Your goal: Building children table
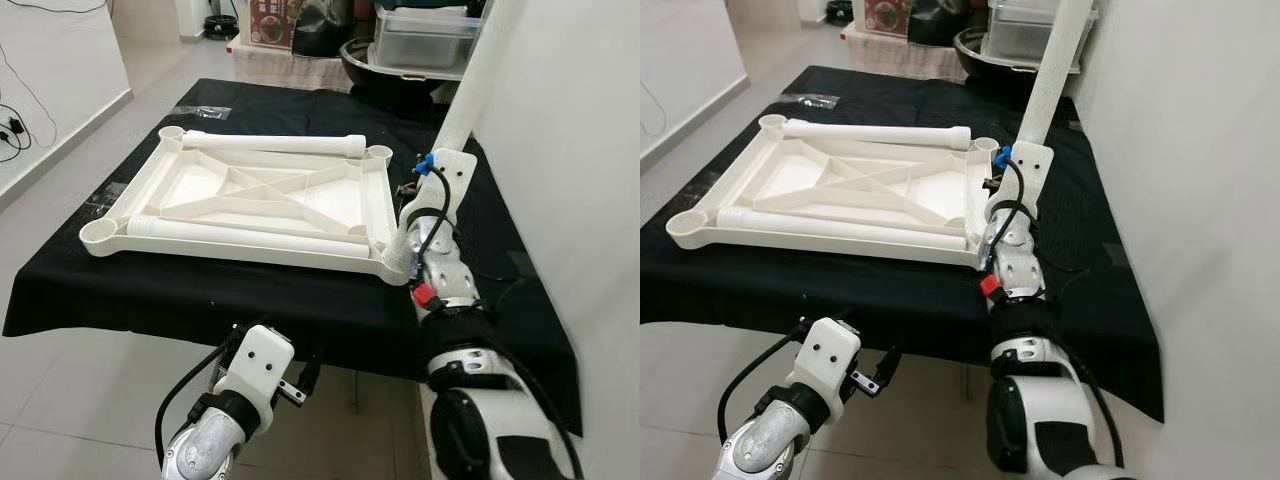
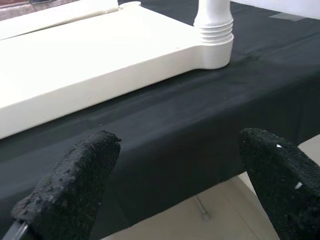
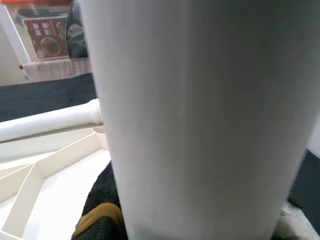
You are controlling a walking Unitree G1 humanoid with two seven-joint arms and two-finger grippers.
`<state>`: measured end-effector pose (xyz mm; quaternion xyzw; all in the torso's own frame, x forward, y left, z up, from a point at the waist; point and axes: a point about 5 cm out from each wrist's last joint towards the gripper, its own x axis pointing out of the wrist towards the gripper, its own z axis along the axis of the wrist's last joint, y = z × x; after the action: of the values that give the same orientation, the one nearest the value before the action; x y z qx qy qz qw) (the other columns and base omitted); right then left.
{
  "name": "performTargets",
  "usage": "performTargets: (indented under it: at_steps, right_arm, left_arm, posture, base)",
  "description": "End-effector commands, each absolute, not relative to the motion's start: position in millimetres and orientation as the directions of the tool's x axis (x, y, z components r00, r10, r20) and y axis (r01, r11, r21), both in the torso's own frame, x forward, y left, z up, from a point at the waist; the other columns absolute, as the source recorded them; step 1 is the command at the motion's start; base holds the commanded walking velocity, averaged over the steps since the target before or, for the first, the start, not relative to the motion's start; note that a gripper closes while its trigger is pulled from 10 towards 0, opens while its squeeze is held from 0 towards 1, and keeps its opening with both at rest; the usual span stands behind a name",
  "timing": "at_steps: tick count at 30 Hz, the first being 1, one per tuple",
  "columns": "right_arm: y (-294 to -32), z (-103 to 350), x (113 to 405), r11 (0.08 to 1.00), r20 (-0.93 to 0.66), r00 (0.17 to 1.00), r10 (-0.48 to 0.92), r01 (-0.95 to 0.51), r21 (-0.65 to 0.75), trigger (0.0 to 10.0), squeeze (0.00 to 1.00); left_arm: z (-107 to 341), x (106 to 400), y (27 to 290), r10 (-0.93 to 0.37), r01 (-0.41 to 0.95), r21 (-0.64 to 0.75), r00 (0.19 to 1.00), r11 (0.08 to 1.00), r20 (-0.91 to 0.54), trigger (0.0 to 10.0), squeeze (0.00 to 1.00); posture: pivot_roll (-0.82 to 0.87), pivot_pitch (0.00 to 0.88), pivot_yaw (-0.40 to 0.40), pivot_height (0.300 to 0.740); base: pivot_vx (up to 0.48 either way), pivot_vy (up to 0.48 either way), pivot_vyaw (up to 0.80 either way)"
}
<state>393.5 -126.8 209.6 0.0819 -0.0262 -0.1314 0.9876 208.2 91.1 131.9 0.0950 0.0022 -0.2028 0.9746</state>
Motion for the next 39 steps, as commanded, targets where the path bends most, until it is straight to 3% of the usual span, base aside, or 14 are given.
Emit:
performTargets:
  at_steps: [1,2,5,6,11,15,21,23,26,28,32,37,38,39]
  right_arm:
    - [-118.3,196.2,392.6,0.948,-0.023,0.975,-0.220,0.220,0.230,10.0,0.00]
    - [-116.7,203.2,393.4,0.958,0.045,0.983,-0.180,0.165,0.233,10.0,1.00]
    - [-119.4,211.3,394.3,0.967,0.116,0.979,-0.165,0.137,0.215,10.0,1.00]
    - [-123.6,218.7,396.4,0.974,0.174,0.976,-0.132,0.094,0.206,10.0,0.00]
    - [-136.4,230.7,403.8,0.977,0.245,0.968,0.050,-0.099,0.191,10.0,0.00]
    - [-139.7,229.5,403.0,0.892,0.212,0.913,0.348,-0.392,0.224,10.0,0.00]
    - [-134.5,227.0,399.7,0.802,0.187,0.828,0.528,-0.559,0.210,10.0,0.00]
    - [-129.0,226.6,395.5,0.715,0.183,0.739,0.648,-0.673,0.189,10.0,0.00]
    - [-112.4,221.0,378.9,0.414,0.108,0.423,0.900,-0.905,0.100,10.0,0.00]
    - [-112.4,221.0,378.9,0.414,0.108,0.423,0.900,-0.905,0.100,10.0,0.00]
    - [-101.0,230.0,367.4,0.180,0.127,0.188,0.974,-0.981,0.075,10.0,0.00]
    - [-97.1,228.2,368.6,0.194,0.087,0.196,0.977,-0.980,0.040,10.0,0.00]
    - [-95.0,226.0,373.3,0.262,0.062,0.263,0.963,-0.965,0.018,0.0,0.00]
    - [-95.0,226.0,373.3,0.262,0.062,0.263,0.963,-0.965,0.018,0.0,0.00]
  left_arm:
    - [127.5,208.2,90.7,-0.399,0.403,0.188,0.915,0.896,-0.060,10.0,0.00]
    - [127.4,208.3,90.9,-0.399,0.403,0.188,0.915,0.896,-0.060,10.0,0.00]
    - [127.3,208.5,90.9,-0.398,0.402,0.188,0.915,0.896,-0.061,10.0,0.00]
    - [127.4,209.0,90.9,-0.399,0.403,0.187,0.915,0.896,-0.061,10.0,0.00]
    - [127.7,210.2,91.1,-0.399,0.403,0.186,0.915,0.896,-0.061,10.0,0.00]
    - [127.9,212.5,90.9,-0.396,0.400,0.185,0.916,0.898,-0.057,10.0,0.00]
    - [127.9,212.8,91.3,-0.393,0.397,0.186,0.918,0.899,-0.056,10.0,0.00]
    - [127.8,212.8,91.4,-0.392,0.395,0.187,0.918,0.899,-0.056,10.0,0.00]
    - [127.9,213.0,91.3,-0.392,0.395,0.187,0.918,0.899,-0.055,10.0,0.00]
    - [127.9,213.0,91.3,-0.392,0.395,0.187,0.918,0.899,-0.055,10.0,0.00]
    - [128.0,213.1,91.3,-0.392,0.395,0.186,0.918,0.900,-0.056,10.0,0.00]
    - [128.0,213.4,91.5,-0.392,0.396,0.184,0.918,0.900,-0.057,10.0,0.00]
    - [127.8,213.6,91.5,-0.392,0.396,0.184,0.918,0.900,-0.057,10.0,0.00]
    - [127.8,213.6,91.5,-0.392,0.396,0.184,0.918,0.900,-0.057,10.0,0.00]
  posture:
    - [0.15,0.054,-0.112,0.740]
    - [0.14,0.054,-0.111,0.740]
    - [0.14,0.059,-0.109,0.740]
    - [0.14,0.064,-0.114,0.740]
    - [0.13,0.069,-0.112,0.740]
    - [0.13,0.070,-0.111,0.740]
    - [0.14,0.065,-0.113,0.740]
    - [0.14,0.064,-0.118,0.740]
    - [0.15,0.067,-0.120,0.740]
    - [0.15,0.067,-0.120,0.740]
    - [0.14,0.071,-0.120,0.740]
    - [0.14,0.072,-0.122,0.740]
    - [0.14,0.074,-0.121,0.740]
    - [0.14,0.074,-0.121,0.740]
  base:
    - [0.000,0.000,0.00]
    - [0.000,0.000,0.00]
    - [0.000,0.000,0.00]
    - [0.000,0.000,0.00]
    - [0.000,0.000,0.00]
    - [0.000,0.000,0.00]
    - [0.000,0.000,0.00]
    - [0.000,0.000,0.00]
    - [0.000,0.000,0.00]
    - [0.000,0.000,0.00]
    - [0.000,0.000,0.00]
    - [0.000,0.000,0.00]
    - [0.000,0.000,0.00]
    - [0.000,0.000,0.00]
